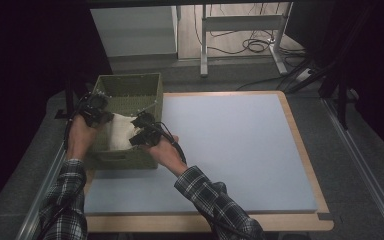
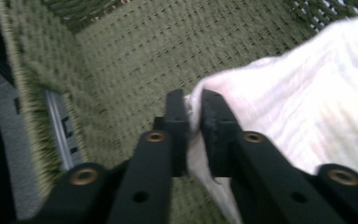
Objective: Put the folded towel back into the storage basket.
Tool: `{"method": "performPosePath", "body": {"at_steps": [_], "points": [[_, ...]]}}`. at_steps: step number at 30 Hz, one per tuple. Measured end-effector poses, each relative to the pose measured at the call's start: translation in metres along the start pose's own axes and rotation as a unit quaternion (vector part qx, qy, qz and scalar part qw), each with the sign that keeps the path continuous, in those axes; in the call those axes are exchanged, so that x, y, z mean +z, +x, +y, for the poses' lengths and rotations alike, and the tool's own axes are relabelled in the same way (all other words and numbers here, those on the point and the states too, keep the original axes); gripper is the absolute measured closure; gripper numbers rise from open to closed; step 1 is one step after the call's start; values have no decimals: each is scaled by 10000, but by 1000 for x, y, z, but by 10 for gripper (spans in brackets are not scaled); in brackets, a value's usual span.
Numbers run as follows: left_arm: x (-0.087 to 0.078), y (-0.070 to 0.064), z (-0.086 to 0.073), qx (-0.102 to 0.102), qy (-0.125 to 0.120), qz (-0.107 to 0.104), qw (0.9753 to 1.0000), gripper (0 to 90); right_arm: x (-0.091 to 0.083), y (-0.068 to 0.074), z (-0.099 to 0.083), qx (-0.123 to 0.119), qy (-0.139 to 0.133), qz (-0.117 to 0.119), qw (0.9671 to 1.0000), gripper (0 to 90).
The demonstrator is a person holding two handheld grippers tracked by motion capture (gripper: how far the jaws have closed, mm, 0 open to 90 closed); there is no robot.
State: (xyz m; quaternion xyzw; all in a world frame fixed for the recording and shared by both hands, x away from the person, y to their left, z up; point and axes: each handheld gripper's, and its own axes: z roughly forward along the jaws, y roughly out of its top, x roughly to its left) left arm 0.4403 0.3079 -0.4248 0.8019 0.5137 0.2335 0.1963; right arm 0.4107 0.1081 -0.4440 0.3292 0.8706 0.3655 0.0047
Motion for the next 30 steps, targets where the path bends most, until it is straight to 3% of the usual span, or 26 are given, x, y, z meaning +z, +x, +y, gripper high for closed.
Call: {"method": "performPosePath", "body": {"at_steps": [6,11,17,22,30], "points": [[5,-5,1,-73,-115,-79,9999,550,-14,-10,0,-49,-221,-84,9997,559],[5,-8,2,-115,-161,-186,9996,492,-23,-12,1,-144,-291,-102,9994,506],[8,-12,3,-146,-80,-371,9992,385,-34,-10,-1,-449,-398,-130,9981,446],[7,-15,4,-304,-57,-691,9971,322,-48,-9,-4,-722,-462,-239,9960,382],[8,-20,4,-489,-61,-943,9943,249,-64,-15,-16,-919,-515,-359,9938,319]]}}
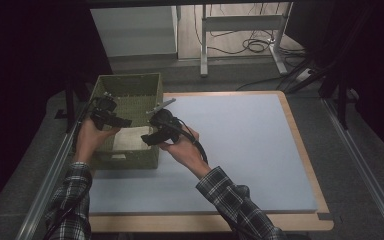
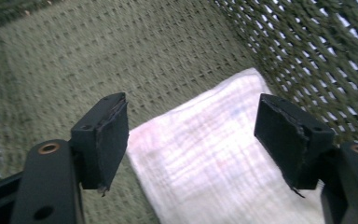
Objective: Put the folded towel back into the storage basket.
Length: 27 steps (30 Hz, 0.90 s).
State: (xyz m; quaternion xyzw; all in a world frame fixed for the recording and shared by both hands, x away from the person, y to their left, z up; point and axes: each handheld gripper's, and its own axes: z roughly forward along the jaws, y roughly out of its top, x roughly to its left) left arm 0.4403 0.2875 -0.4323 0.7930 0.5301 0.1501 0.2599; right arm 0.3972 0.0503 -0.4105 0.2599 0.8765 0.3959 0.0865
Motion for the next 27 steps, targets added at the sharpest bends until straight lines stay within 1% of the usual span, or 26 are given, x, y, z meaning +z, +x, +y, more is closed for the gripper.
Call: {"method": "performPosePath", "body": {"at_steps": [1,2,4,5,6,7,8,11,12,13,14,15,16,17,18,19,20,22,24,25,26,27], "points": [[0,-1,0,-12,1,-48,10000,228,-5,-3,-4,-3,-34,1,10000,305],[0,-2,1,-41,-3,-92,9999,228,-5,-3,-4,-3,-34,1,10000,305],[0,-4,2,-29,-2,-149,9999,212,-9,-6,-8,12,-54,-9,10000,288],[0,-6,3,-32,-8,-174,9998,208,-11,-7,-10,10,-62,-6,10000,282],[0,-9,4,-40,-34,-253,9997,200,-15,-10,-13,9,-91,-5,10000,271],[0,-9,4,-40,-34,-253,9997,192,-15,-10,-13,9,-91,-5,10000,271],[-1,-13,6,-31,-48,-317,9995,184,-19,-12,-17,13,-112,10,9999,257],[0,-17,7,-13,-63,-347,9994,170,-23,-14,-22,0,-86,18,10000,244],[0,-19,8,-5,-66,-388,9992,161,-25,-14,-24,-17,-100,16,9999,238],[0,-20,9,-31,-71,-401,9992,152,-27,-15,-27,-35,-109,11,9999,233],[1,-21,10,-27,-71,-414,9991,131,-30,-17,-31,-29,-90,34,9999,219],[1,-23,10,-23,-74,-411,9991,131,-30,-17,-31,-29,-90,34,9999,219],[0,-25,12,-29,-103,-426,9990,115,-33,-18,-36,-15,-104,75,9999,210],[0,-25,12,-29,-103,-426,9990,108,-33,-18,-36,-15,-104,75,9999,210],[-1,-26,14,-63,-120,-462,9988,100,-36,-21,-41,4,-119,131,9998,202],[-1,-26,14,-63,-120,-462,9988,93,-36,-21,-41,4,-119,131,9998,202],[-3,-28,15,-102,-151,-493,9986,89,-39,-23,-45,46,-102,175,9998,177],[-4,-29,16,-98,-159,-511,9985,82,-40,-24,-48,40,-85,183,9998,173],[-6,-31,18,-94,-170,-517,9985,75,-43,-26,-56,-19,-18,180,9998,154],[-7,-32,18,-105,-188,-535,9983,75,-43,-26,-56,-19,-18,180,9998,154],[-8,-33,19,-96,-213,-555,9982,65,-44,-28,-62,-11,-1,223,9998,139],[-8,-33,19,-96,-213,-555,9982,61,-44,-28,-62,-11,-1,223,9998,139]]}}
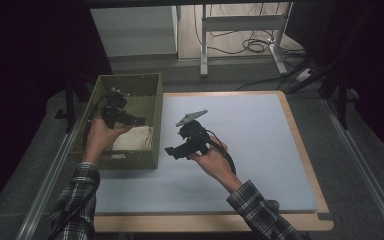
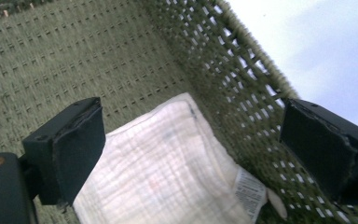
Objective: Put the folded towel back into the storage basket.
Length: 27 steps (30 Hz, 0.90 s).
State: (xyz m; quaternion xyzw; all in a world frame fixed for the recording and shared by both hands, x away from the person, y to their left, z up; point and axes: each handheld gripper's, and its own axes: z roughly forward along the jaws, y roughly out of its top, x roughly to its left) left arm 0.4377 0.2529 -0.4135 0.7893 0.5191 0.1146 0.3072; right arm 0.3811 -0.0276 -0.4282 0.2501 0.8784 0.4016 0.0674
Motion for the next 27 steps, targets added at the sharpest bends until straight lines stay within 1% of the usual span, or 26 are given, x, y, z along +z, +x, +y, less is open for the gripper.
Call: {"method": "performPosePath", "body": {"at_steps": [1,2,3,6,8,9,10,12,14,15,16,17,18,21,22,23,26,27], "points": [[-1,-3,1,-12,-27,-26,10000,59,-1,-2,-6,20,54,21,10000,126],[-1,-3,1,-12,-27,-26,10000,54,-1,-2,-6,20,54,21,10000,126],[-1,-6,2,25,-45,-73,10000,48,-2,-3,-12,-5,96,13,10000,119],[-2,-10,4,42,-77,-79,9999,43,-5,-5,-20,-56,149,-6,9999,110],[-2,-15,6,94,-111,-106,9998,40,-5,-5,-22,-83,140,-13,9999,108],[-2,-20,9,121,-152,-125,9997,38,-8,-6,-26,-120,160,-22,9998,106],[-2,-20,9,121,-152,-125,9997,37,-8,-6,-26,-120,160,-22,9998,106],[-1,-26,11,150,-187,-166,9996,34,-13,-6,-32,-173,155,-40,9997,102],[0,-31,13,225,-182,-212,9994,31,-14,-6,-34,-186,157,-52,9997,101],[1,-35,14,280,-180,-228,9992,26,-18,-7,-39,-203,155,-88,9996,99],[2,-37,14,289,-187,-230,9991,26,-18,-7,-39,-203,155,-88,9996,99],[3,-43,15,330,-226,-285,9988,26,-20,-8,-43,-232,167,-87,9996,95],[3,-43,15,330,-226,-285,9988,24,-20,-8,-43,-232,167,-87,9996,95],[6,-51,17,400,-253,-326,9983,24,-25,-10,-51,-262,185,-131,9994,93],[6,-54,18,437,-253,-332,9982,24,-26,-11,-53,-270,189,-142,9994,92],[8,-59,19,508,-264,-359,9977,22,-30,-13,-57,-267,188,-165,9993,92],[9,-65,19,560,-286,-364,9974,22,-34,-15,-61,-263,186,-167,9993,92],[10,-71,20,624,-291,-383,9969,22,-38,-17,-66,-249,167,-191,9994,90]]}}
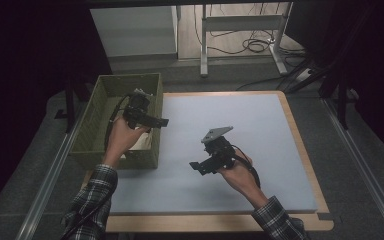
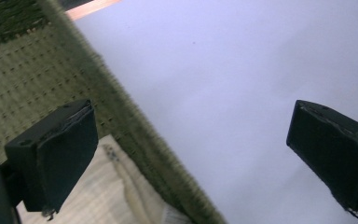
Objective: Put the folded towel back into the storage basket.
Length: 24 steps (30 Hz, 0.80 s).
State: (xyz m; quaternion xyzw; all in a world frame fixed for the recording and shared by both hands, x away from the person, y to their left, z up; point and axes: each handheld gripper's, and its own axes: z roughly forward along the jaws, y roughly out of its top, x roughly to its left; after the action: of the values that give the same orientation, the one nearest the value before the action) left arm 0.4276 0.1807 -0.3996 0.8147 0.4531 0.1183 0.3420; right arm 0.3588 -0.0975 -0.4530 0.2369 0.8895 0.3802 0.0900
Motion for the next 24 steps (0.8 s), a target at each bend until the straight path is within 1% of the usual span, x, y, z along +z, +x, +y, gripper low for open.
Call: {"method": "performPosePath", "body": {"at_steps": [1,2,3,4,5,6,7,8,9,10,11,12,13,14,15,16,17,18,19,20,21,22,23,24], "points": [[0,0,0,0,0,0,10000,22,0,0,0,0,0,0,10000,90],[2,-5,1,50,-9,-36,10000,22,-4,-2,-5,18,-32,-5,10000,89],[2,-5,1,50,-9,-36,10000,22,-4,-2,-5,18,-32,-5,10000,89],[5,-11,3,97,-7,-44,9999,21,-8,-4,-10,14,-48,-33,10000,87],[5,-11,3,97,-7,-44,9999,21,-8,-4,-10,14,-48,-33,10000,87],[8,-16,4,132,5,-78,9999,21,-12,-6,-15,13,-62,-67,10000,86],[8,-16,4,132,5,-78,9999,21,-12,-6,-15,13,-62,-67,10000,86],[12,-22,6,165,18,-92,9998,21,-16,-9,-20,43,-81,-79,9999,85],[12,-22,6,165,18,-92,9998,21,-16,-9,-20,43,-81,-79,9999,85],[16,-28,7,222,52,-118,9997,21,-20,-11,-26,53,-89,-114,9999,85],[16,-28,7,222,52,-118,9997,21,-20,-11,-26,53,-89,-114,9999,85],[18,-31,8,259,65,-130,9996,21,-22,-13,-29,61,-104,-125,9998,85],[20,-34,9,286,84,-138,9995,22,-24,-15,-32,80,-113,-137,9998,84],[25,-40,10,343,118,-162,9992,22,-29,-18,-38,127,-108,-161,9997,84],[25,-40,10,343,118,-162,9992,22,-29,-18,-38,127,-108,-161,9997,84],[29,-46,12,382,148,-191,9990,21,-33,-22,-43,158,-104,-202,9996,84],[29,-46,12,382,148,-191,9990,22,-33,-22,-43,158,-104,-202,9996,84],[34,-52,13,424,193,-218,9987,21,-38,-26,-49,211,-95,-245,9994,84],[34,-52,13,424,193,-218,9987,21,-38,-26,-49,211,-95,-245,9994,84],[39,-58,14,479,233,-233,9983,21,-44,-30,-56,249,-103,-294,9992,84],[39,-58,14,479,233,-233,9983,21,-44,-30,-56,249,-103,-294,9992,84],[44,-64,14,507,242,-270,9981,21,-49,-35,-62,330,-108,-327,9989,84],[44,-64,14,507,242,-270,9981,21,-49,-35,-62,330,-108,-327,9989,84],[48,-71,14,579,278,-290,9975,21,-55,-39,-68,376,-107,-384,9985,84]]}}
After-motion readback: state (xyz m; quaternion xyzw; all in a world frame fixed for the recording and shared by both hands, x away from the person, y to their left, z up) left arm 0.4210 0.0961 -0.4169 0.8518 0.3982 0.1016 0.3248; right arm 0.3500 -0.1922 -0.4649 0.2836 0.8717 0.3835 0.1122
